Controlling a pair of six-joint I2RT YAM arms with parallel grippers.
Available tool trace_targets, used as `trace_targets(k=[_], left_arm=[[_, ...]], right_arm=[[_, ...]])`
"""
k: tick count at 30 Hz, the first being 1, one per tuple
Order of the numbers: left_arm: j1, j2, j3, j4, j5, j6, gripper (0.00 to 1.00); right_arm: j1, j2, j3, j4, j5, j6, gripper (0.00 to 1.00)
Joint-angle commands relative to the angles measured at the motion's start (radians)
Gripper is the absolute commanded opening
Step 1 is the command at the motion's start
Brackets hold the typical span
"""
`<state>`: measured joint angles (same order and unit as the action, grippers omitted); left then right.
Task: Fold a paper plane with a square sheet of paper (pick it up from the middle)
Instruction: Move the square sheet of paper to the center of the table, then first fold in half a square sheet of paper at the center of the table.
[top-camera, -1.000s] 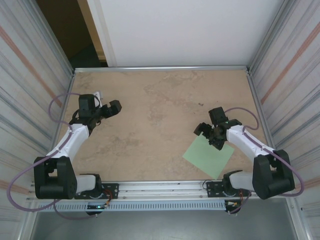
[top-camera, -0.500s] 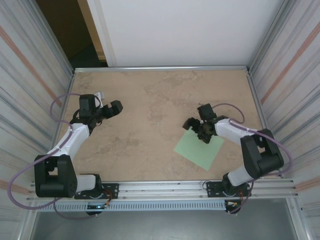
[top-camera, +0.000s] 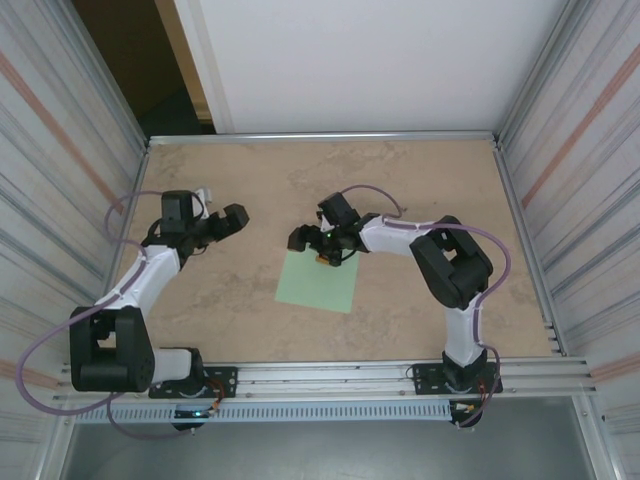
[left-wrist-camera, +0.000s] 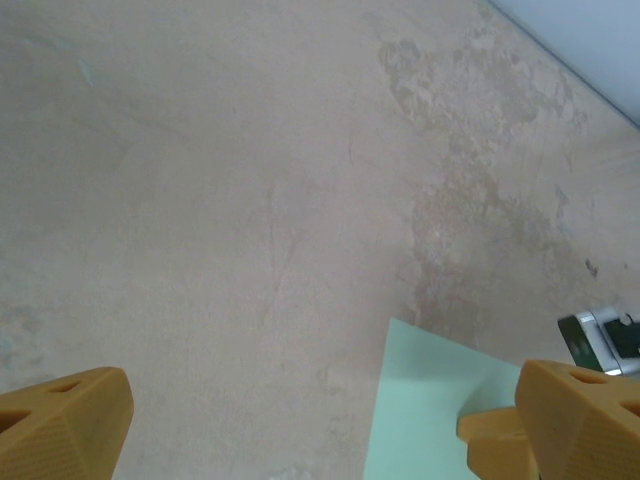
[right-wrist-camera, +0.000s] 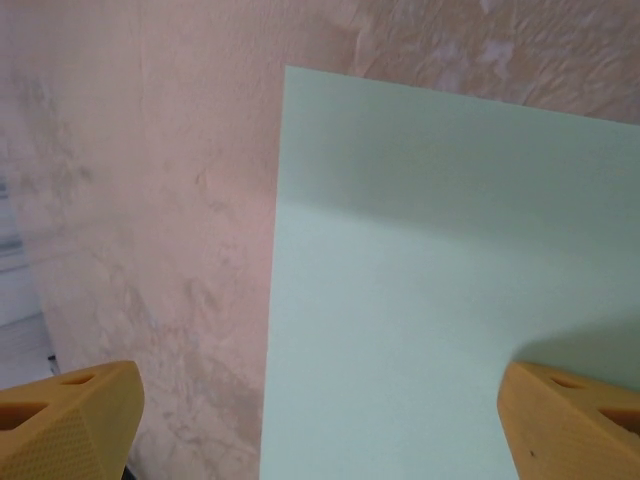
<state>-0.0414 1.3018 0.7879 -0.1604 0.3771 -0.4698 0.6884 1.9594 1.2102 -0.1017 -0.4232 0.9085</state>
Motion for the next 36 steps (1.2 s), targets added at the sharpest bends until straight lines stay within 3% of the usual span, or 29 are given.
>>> trace_targets(k=[1, 6, 13, 19, 23, 27, 36], left_arm=[[-0.046, 0.029, 0.057, -0.084, 0.066, -0.013, 0.99], [-0.213, 0.098, 0.135, -0.191, 0.080, 0.006, 0.95], [-0.412, 0.267, 0.208, -0.231, 0.126, -0.042, 0.79], [-0.420, 0.345, 0.190, -0.132, 0.189, -0.110, 0.65], [-0.419, 0.378, 0.202, -0.146, 0.175, -0.098, 0.64], [-0.407, 0.410, 0.202, -0.183, 0.127, -0.097, 0.63], [-0.388, 0.452, 0.140, -0.076, 0.181, -0.128, 0.67]], right_arm=[[-0.066, -0.148, -0.060, -0.028, -0.009, -0.030, 0.91], [-0.145, -0.350, -0.269, -0.093, 0.085, 0.030, 0.83], [-0.142, -0.422, -0.393, -0.153, 0.108, 0.067, 0.53], [-0.131, -0.329, -0.350, -0.146, 0.078, 0.037, 0.37], [-0.124, -0.285, -0.322, -0.142, 0.073, 0.020, 0.32], [-0.125, -0.253, -0.315, -0.136, 0.069, 0.011, 0.32], [-0.142, -0.185, -0.293, -0.156, 0.052, -0.008, 0.32]])
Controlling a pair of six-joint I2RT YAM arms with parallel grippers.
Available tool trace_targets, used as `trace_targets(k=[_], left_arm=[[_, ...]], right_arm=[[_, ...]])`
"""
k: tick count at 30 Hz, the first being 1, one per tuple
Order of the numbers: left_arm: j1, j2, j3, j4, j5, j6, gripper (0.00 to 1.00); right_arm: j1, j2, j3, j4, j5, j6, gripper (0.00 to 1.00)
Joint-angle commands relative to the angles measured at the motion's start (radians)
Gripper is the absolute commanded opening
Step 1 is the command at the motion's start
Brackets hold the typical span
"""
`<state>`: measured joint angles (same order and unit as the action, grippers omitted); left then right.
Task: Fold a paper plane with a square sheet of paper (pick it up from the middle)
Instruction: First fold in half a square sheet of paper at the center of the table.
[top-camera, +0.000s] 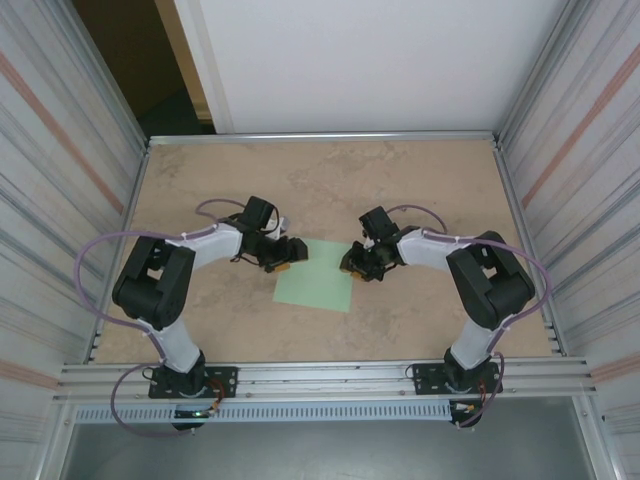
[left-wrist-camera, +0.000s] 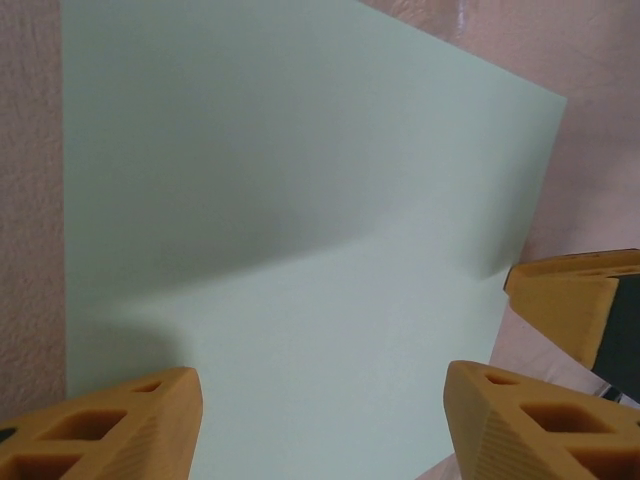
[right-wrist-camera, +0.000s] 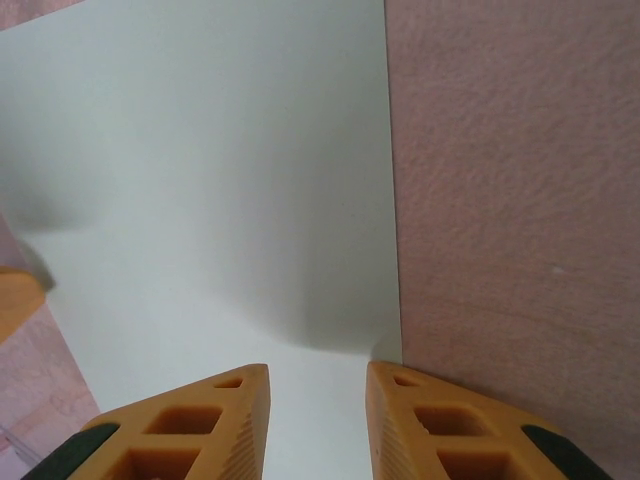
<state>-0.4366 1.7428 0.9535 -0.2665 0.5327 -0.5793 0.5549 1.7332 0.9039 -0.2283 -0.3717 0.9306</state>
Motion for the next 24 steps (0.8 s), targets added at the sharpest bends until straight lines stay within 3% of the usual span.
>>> trace_targets(k=[1, 12, 24], left_arm=[[0.009, 0.013, -0.032, 0.039, 0.025, -0.021, 0.67], [0.055, -0.004, -0.157, 0.159, 0.029, -0.071, 0.83], [0.058, -0.029, -0.173, 0.140, 0.002, -0.046, 0.85]], right_arm=[[-0.011, 0.047, 0.018, -0.033, -0.001, -0.036, 0.33], [-0.012, 0.122, 0.088, -0.047, -0.015, -0.081, 0.34], [0.069, 0.260, 0.240, -0.014, -0.058, -0.074, 0.32]])
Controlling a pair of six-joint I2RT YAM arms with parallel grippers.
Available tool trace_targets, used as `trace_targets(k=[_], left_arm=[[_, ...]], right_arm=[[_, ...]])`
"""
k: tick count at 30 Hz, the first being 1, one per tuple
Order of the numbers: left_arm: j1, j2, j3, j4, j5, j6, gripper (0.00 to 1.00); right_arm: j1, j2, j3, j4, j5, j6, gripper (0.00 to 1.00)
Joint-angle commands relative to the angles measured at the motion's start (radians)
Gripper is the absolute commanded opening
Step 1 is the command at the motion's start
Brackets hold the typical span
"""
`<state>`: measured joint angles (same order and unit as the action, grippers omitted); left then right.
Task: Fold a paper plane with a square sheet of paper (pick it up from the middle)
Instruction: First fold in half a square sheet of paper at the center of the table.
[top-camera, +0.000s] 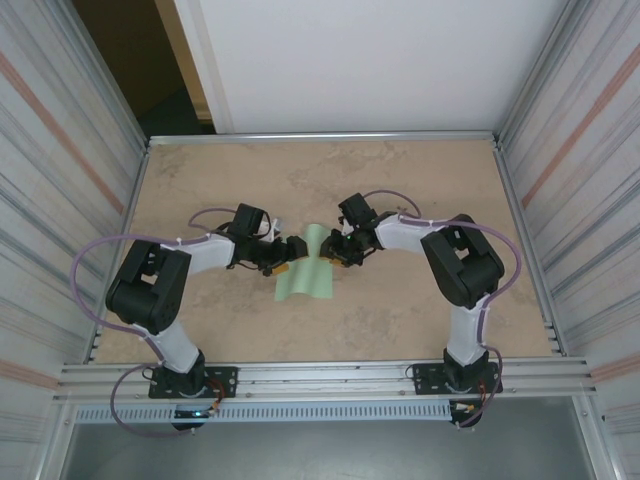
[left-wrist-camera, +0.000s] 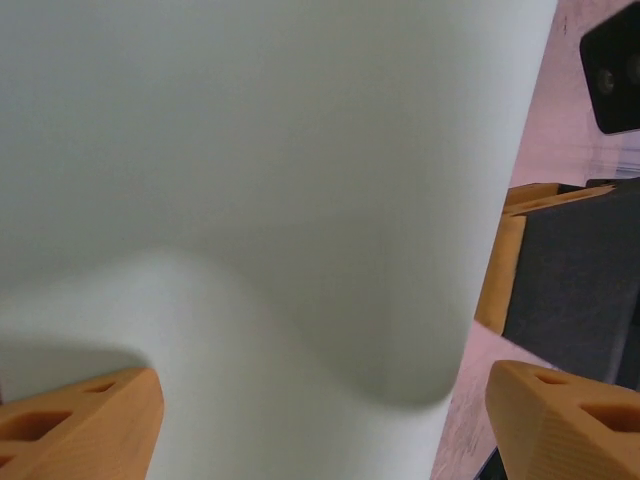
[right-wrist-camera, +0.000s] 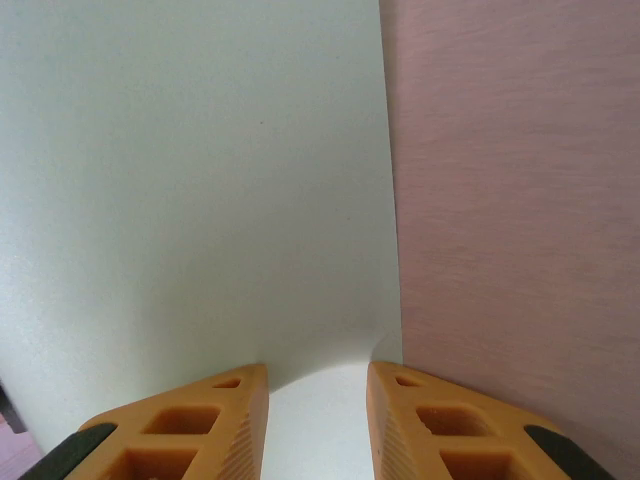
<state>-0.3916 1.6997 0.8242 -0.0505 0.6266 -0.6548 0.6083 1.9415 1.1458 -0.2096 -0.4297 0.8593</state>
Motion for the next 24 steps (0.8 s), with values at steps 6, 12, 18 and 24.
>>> trace_targets(k=[6, 12, 18, 24], left_arm=[[0.013, 0.016, -0.029, -0.116, -0.111, 0.052, 0.88], [0.010, 0.023, -0.005, -0.166, -0.133, 0.056, 0.84], [0.011, -0.006, 0.002, -0.182, -0.156, 0.052, 0.67], [0.010, -0.036, 0.006, -0.182, -0.159, 0.078, 0.50]], right_arm=[[0.034, 0.084, 0.016, -0.019, -0.012, 0.004, 0.32], [0.053, 0.089, 0.019, 0.010, -0.045, 0.012, 0.33], [0.043, 0.067, -0.002, 0.044, -0.058, 0.030, 0.33], [0.016, -0.001, -0.053, 0.095, -0.059, 0.044, 0.33]])
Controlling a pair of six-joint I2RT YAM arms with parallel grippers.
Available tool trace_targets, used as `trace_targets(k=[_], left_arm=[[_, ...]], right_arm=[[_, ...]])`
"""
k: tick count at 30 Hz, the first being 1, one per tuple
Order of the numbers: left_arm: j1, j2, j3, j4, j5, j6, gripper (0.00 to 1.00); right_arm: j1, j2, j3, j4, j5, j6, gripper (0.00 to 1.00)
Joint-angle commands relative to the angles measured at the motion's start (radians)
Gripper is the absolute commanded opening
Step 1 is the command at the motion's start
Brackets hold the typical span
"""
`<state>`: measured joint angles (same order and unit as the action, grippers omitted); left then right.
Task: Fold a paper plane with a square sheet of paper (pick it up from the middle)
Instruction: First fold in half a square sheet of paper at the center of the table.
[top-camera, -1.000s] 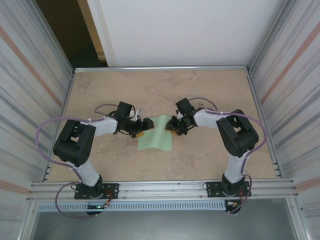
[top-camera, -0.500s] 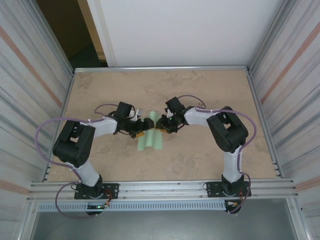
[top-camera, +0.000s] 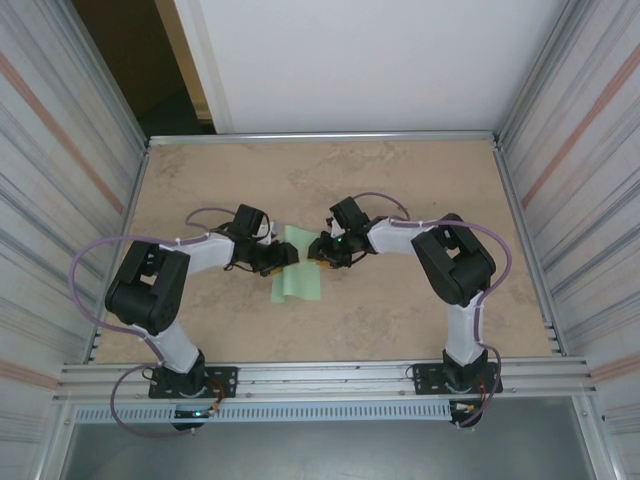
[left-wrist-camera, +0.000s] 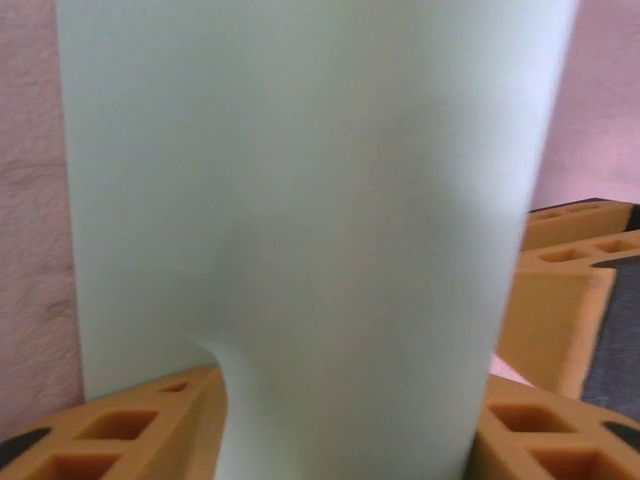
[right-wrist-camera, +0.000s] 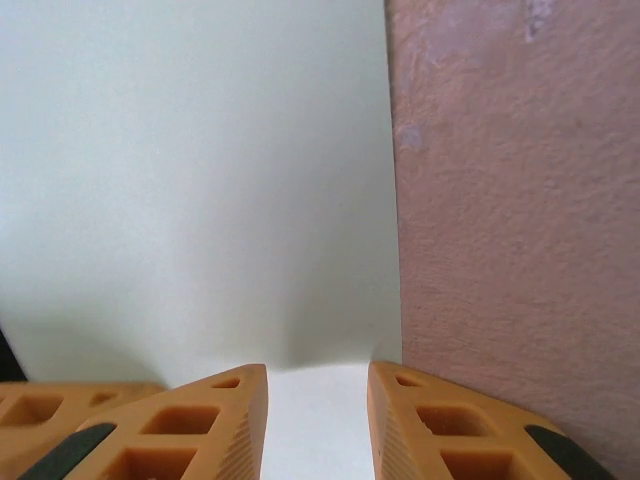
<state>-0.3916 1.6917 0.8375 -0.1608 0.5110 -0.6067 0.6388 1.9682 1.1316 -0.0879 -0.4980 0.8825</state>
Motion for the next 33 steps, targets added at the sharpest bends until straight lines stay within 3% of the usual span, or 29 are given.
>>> trace_targets(k=[1, 4, 6, 11, 15, 20, 26, 33], left_arm=[[0.013, -0.032, -0.006, -0.071, -0.042, 0.035, 0.44], [0.019, -0.060, 0.001, -0.069, -0.021, 0.050, 0.30], [0.023, -0.098, 0.006, -0.055, 0.008, 0.054, 0.26], [0.026, -0.221, 0.046, -0.012, 0.116, 0.034, 0.24], [0.028, -0.268, 0.082, 0.102, 0.259, -0.047, 0.24], [0.027, -0.233, 0.150, 0.211, 0.408, -0.177, 0.24], [0.031, -0.172, 0.182, 0.379, 0.531, -0.328, 0.24], [0.033, -0.121, 0.201, 0.401, 0.578, -0.347, 0.24]], right_arm=[[-0.021, -0.045, -0.050, -0.018, 0.014, 0.022, 0.33], [-0.053, -0.122, -0.099, 0.023, 0.031, 0.030, 0.35], [-0.088, -0.197, -0.149, 0.059, 0.041, 0.032, 0.40], [-0.201, -0.378, -0.261, 0.165, -0.013, 0.013, 0.58], [-0.273, -0.466, -0.269, 0.185, -0.134, -0.028, 0.74], [-0.294, -0.475, -0.231, 0.249, -0.306, -0.003, 0.88], [-0.298, -0.459, -0.231, 0.374, -0.384, 0.061, 1.00], [-0.277, -0.414, -0.201, 0.460, -0.439, 0.095, 0.99]])
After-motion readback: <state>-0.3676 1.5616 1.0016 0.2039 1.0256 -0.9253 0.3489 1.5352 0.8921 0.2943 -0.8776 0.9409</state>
